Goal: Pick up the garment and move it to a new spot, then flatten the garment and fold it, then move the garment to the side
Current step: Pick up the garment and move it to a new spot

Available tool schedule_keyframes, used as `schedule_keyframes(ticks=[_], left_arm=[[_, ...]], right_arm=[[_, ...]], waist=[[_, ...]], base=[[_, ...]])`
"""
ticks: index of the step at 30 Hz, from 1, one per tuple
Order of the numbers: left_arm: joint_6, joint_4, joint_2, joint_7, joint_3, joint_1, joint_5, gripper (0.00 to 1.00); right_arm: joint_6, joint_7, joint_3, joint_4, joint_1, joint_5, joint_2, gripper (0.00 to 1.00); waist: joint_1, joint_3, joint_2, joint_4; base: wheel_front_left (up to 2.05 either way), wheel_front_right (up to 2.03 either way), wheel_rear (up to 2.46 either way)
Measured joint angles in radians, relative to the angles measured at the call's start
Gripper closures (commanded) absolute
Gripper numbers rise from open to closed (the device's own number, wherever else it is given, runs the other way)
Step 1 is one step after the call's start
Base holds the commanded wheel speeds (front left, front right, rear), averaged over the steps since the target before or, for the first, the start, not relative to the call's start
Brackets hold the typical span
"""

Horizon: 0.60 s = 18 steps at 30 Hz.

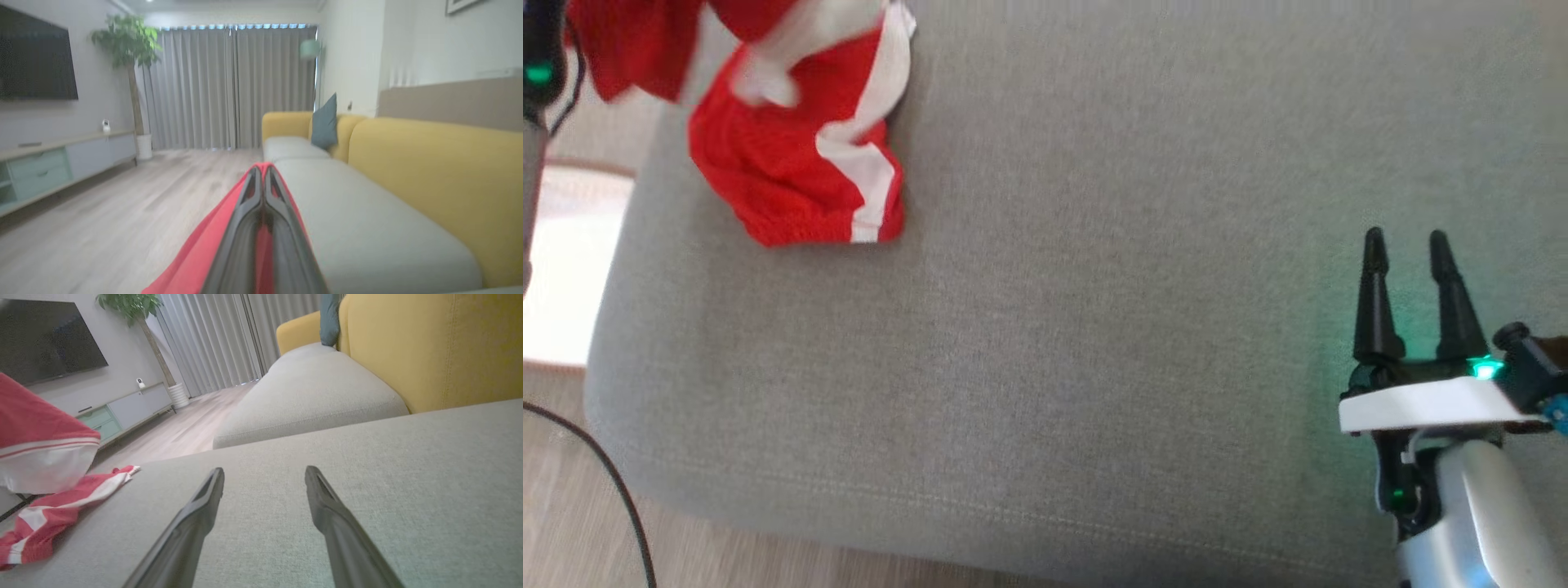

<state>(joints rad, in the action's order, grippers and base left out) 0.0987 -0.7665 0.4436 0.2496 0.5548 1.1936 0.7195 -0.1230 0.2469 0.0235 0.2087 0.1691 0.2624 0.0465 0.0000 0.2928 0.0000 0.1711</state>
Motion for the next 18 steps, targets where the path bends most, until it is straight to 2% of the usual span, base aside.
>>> schedule_keyframes(ticks=[5,8,18], left_arm=[[-0.038,0.154,-0.003,0.007,-0.057,-0.004,-0.038,1.00],[-0.061,0.202,-0.014,0.005,-0.055,-0.010,-0.047,1.00],[-0.174,0.360,-0.057,-0.123,0.001,-0.063,-0.060,1.00]], right_arm=[[0.000,0.001,-0.024,0.034,0.000,0.042,0.000,0.00],[0.000,0.001,-0.028,0.036,0.000,0.066,0.000,0.00],[0.000,0.004,0.010,0.016,0.000,0.100,-0.001,0.00]], waist=[[0.0000,-0.082,0.0000,-0.012],[0.0000,-0.122,0.0000,-0.026],[-0.0001,-0.170,0.0000,-0.125]], base=[[0.00,0.00,0.00],[0.00,0.00,0.00],[0.00,0.00,0.00]])
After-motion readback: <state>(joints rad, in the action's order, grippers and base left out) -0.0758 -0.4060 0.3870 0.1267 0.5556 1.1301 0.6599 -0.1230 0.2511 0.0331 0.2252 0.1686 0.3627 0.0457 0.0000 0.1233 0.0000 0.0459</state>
